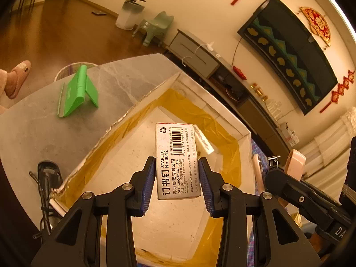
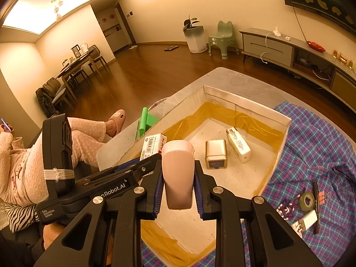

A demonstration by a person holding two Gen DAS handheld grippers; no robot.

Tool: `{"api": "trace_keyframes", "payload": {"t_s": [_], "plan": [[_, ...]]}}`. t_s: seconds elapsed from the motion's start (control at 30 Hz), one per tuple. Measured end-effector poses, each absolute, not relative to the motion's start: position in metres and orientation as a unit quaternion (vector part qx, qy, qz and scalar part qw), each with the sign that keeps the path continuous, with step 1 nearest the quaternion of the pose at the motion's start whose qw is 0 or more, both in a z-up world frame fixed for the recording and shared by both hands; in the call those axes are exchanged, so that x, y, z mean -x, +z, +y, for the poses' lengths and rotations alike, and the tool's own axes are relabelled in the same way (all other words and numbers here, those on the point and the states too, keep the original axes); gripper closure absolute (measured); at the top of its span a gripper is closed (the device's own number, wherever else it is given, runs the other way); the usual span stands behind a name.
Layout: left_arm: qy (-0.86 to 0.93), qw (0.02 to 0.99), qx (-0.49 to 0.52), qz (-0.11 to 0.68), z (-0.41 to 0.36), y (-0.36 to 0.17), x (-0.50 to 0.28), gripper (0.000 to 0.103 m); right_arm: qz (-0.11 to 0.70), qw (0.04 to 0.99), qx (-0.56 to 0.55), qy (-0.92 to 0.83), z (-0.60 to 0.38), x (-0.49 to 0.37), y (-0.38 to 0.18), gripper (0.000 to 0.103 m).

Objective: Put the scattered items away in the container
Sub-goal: 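Move both grippers with staples box and pink stapler over the container interior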

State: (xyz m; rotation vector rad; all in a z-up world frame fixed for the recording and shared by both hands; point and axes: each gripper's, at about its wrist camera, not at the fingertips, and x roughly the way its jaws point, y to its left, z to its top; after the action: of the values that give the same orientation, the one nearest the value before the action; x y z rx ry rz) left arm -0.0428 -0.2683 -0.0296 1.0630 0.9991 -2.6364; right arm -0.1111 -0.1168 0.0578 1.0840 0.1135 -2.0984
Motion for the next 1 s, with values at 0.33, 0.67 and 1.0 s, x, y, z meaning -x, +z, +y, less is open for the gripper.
{"api": "trace_keyframes", "payload": {"t_s": [0.33, 0.67, 1.0], "plan": [[-0.855, 0.067, -0.367, 0.361, -0.282, -0.029, 0.066, 0.062, 0.041, 0.381, -0.43, -0.817, -0.141, 0.142, 0.06, 0.077], [-0.866, 0.057, -0.368, 0.335, -0.281, -0.036, 0.064, 0.062, 0.05, 0.365, -0.469, -0.803, -0.163, 0.18, 0.035, 0.077], [-0.873, 0.042, -0.371, 0.314, -0.281, -0.044, 0.056, 0.062, 0.074, 0.346, -0.487, -0.799, -0.195, 0.213, 0.01, 0.077]]}}
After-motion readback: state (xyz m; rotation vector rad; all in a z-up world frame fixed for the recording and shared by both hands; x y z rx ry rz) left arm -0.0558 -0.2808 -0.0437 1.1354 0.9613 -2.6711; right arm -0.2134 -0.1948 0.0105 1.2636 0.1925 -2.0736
